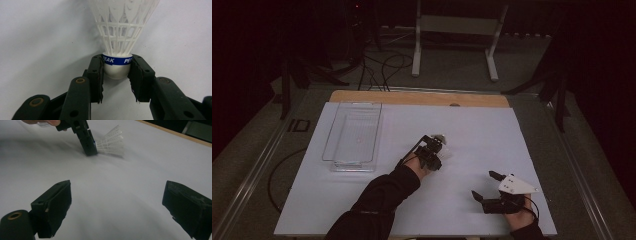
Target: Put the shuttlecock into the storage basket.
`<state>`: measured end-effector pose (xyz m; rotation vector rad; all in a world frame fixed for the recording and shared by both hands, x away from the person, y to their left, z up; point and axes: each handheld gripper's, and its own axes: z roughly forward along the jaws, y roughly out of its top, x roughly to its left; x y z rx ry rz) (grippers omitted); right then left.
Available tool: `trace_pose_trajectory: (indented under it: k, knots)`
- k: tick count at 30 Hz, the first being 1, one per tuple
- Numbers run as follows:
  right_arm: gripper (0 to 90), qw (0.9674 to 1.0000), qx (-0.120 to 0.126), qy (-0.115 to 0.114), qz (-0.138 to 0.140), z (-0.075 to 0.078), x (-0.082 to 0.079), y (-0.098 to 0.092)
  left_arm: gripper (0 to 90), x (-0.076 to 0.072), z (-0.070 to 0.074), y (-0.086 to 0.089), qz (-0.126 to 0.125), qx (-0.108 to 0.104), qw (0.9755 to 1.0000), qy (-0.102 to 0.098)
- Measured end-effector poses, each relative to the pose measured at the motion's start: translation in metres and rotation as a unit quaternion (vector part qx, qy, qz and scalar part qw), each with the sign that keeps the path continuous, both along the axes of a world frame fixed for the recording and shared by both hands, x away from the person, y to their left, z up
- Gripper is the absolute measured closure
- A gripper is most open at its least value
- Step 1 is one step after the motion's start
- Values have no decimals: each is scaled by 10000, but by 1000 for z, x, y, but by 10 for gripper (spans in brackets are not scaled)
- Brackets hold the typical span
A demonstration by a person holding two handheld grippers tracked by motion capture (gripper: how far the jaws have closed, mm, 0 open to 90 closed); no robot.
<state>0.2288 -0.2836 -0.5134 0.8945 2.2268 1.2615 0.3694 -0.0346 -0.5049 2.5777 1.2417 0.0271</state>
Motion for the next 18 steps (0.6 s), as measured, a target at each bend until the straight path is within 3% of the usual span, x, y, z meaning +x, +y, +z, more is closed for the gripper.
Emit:
trace_pose_trajectory:
  k: [15,18]
  knots:
    - [90,10000,-1,1,2,0,0,0,662,-2,17,2,-297,-184,9993,-95]
    - [89,10000,-4,-6,14,0,0,0,662,-2,19,3,-395,-196,9990,-41]
